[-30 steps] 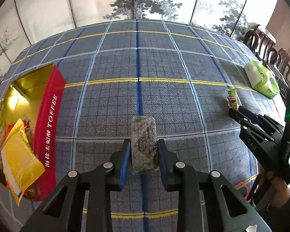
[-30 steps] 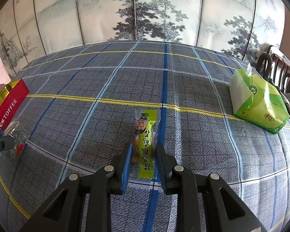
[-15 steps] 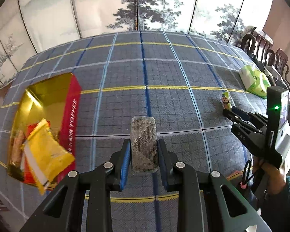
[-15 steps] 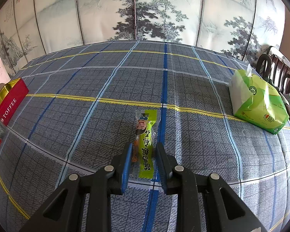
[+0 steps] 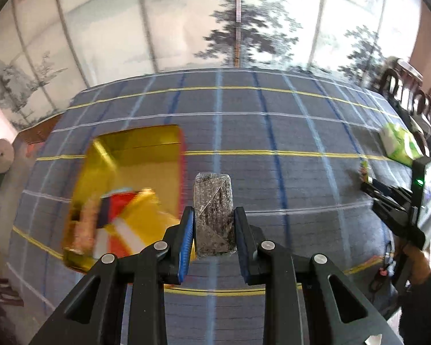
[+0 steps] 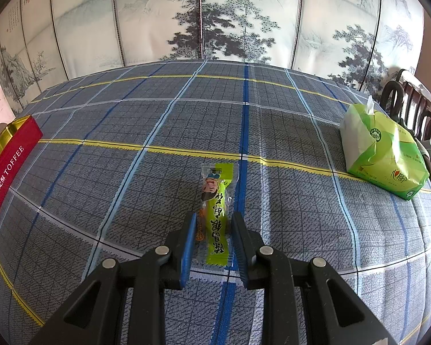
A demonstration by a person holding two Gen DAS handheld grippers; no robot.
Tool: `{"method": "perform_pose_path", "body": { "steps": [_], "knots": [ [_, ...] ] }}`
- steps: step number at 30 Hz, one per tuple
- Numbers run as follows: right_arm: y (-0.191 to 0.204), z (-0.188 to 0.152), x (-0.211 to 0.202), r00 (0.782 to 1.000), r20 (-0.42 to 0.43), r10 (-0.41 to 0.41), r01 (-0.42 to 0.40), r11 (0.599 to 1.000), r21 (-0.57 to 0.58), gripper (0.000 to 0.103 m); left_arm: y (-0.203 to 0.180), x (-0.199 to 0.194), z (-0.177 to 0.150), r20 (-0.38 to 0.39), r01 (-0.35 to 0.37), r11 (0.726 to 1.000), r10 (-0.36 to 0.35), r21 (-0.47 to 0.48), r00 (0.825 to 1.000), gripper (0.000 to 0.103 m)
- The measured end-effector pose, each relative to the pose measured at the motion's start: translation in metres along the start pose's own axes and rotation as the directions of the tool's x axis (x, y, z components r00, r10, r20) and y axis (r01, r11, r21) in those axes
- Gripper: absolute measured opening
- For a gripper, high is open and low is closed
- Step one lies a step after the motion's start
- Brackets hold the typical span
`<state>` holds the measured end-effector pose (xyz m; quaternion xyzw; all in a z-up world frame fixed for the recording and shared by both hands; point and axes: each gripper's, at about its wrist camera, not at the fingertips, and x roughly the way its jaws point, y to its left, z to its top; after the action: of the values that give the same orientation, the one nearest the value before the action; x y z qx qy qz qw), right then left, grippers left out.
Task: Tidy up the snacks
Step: 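Carry the grey block into the gold tin and open the left gripper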
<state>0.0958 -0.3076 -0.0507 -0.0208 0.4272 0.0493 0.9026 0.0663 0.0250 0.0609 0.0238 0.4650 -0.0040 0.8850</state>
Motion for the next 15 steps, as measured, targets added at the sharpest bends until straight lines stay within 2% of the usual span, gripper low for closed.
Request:
{"method": "perform_pose_path", "body": {
  "steps": [9, 15],
  "knots": [
    [0.001, 0.000, 0.000, 1.000, 0.000, -0.003, 0.003, 1.000, -0.002, 0.026, 0.065, 0.006, 0.000, -0.004, -0.097, 0.990, 0.097, -0.102, 0.995, 0.024],
    [0.000, 0.000, -0.001, 1.000, 0.000, -0.005, 0.005, 1.000, -0.004, 0.026, 0.097, 0.012, 0.001, -0.017, -0.130, 0.980, 0.129, -0.148, 0.992, 0.024]
  ]
}}
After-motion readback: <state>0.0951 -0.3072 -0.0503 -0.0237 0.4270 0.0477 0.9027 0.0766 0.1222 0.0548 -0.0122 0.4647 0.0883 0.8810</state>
